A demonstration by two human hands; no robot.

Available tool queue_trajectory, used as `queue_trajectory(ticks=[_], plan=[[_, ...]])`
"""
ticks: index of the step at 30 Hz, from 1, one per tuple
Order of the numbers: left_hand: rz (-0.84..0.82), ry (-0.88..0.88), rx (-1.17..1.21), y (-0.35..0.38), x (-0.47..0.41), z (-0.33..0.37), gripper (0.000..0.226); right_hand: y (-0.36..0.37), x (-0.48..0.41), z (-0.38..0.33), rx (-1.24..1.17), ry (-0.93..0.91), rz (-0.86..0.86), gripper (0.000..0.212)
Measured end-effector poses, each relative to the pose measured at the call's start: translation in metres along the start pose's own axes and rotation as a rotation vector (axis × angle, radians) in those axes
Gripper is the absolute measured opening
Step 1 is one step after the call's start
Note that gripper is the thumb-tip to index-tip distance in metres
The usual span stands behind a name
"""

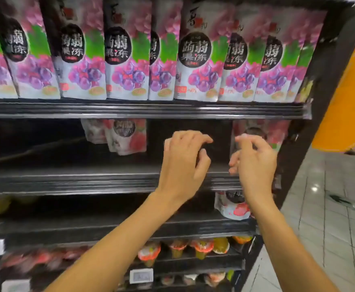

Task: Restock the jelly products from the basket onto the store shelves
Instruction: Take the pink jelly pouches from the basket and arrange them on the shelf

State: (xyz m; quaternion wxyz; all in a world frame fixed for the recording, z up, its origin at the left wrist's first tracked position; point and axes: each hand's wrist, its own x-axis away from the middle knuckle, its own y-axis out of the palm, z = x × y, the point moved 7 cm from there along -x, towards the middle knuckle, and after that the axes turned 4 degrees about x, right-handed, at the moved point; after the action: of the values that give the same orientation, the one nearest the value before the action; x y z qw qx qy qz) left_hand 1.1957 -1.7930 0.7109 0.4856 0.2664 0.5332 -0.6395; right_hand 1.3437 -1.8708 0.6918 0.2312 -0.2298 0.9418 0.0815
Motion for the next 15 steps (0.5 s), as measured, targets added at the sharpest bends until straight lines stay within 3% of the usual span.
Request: queue_trajectory(ticks=[4, 7, 12, 15], plan=[[-0.138, -0.206, 0.221, 0.004, 0.088, -0.043, 0.024, 0.020, 0.075, 0.071, -0.020, 0.281, -0.136, 0.029], [-0.227, -0.510, 0.316, 0.012, 0.187, -0.086, 0.020, 0.029, 0.149, 0.142, 0.085, 0.564, -0.246, 0.028], [-0.370, -0.948, 0.348, 0.016, 0.384, -0.139, 0.018, 0.031, 0.293, 0.260, 0.280, 0.983, -0.423, 0.016], [-0.425, -1.168, 0.322, 0.014, 0.507, -0.164, 0.016, 0.026, 0.377, 0.324, 0.362, 1.146, -0.492, 0.024]])
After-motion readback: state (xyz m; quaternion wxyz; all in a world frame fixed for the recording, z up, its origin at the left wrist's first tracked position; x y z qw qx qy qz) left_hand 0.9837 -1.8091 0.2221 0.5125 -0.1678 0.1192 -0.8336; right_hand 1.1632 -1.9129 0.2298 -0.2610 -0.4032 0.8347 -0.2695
